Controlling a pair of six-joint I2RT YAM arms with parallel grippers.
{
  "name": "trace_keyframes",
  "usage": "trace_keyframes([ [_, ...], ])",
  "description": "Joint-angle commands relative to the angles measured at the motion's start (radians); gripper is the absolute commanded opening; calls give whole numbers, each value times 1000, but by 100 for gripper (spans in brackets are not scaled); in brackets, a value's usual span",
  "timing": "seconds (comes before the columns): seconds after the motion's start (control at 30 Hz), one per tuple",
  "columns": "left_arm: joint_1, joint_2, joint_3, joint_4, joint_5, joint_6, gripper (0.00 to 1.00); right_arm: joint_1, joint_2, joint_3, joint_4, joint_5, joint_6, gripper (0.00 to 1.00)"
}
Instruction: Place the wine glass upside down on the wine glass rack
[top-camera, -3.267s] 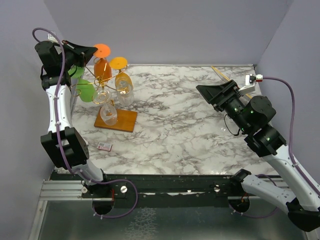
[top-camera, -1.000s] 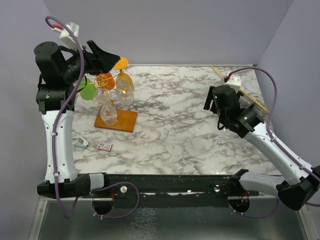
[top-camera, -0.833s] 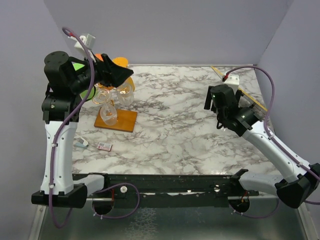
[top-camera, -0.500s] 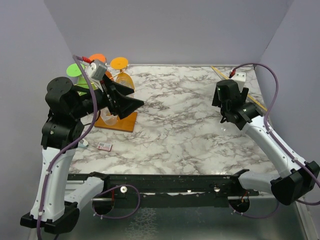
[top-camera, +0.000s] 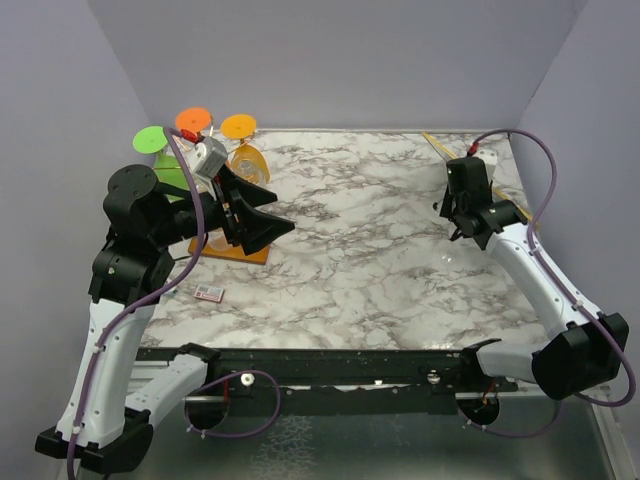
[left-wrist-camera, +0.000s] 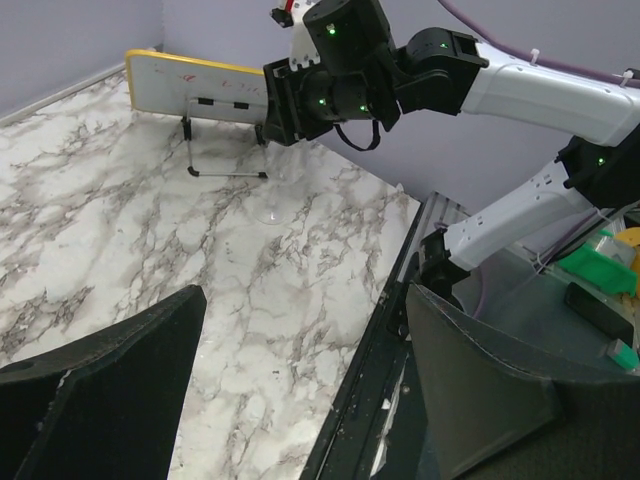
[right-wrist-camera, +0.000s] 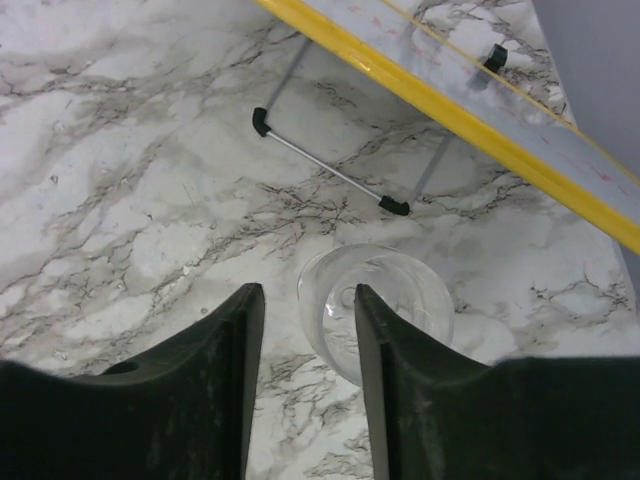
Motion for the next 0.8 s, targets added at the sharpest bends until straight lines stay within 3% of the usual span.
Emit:
trace_keyframes([
  [0.0,-9,-6,-11,17,-17,10,83,-23,16,-27,-4,-107,1,42],
  [0.37,-12,7,-9,18,-42,0,83,-27,-13,-86,-20,-94,47,37],
  [0.43,-12,13,-7,18,-47,-6,83,-27,-13,-91,-14,-101,46,31],
  [0.57,-12,34,8,18,-48,-36,83,-27,-30,-88,2,-158,30,2],
  [0.77,-12,108,33,29,-19,-140,83,-27,-121,-91,65,-304,9,1],
])
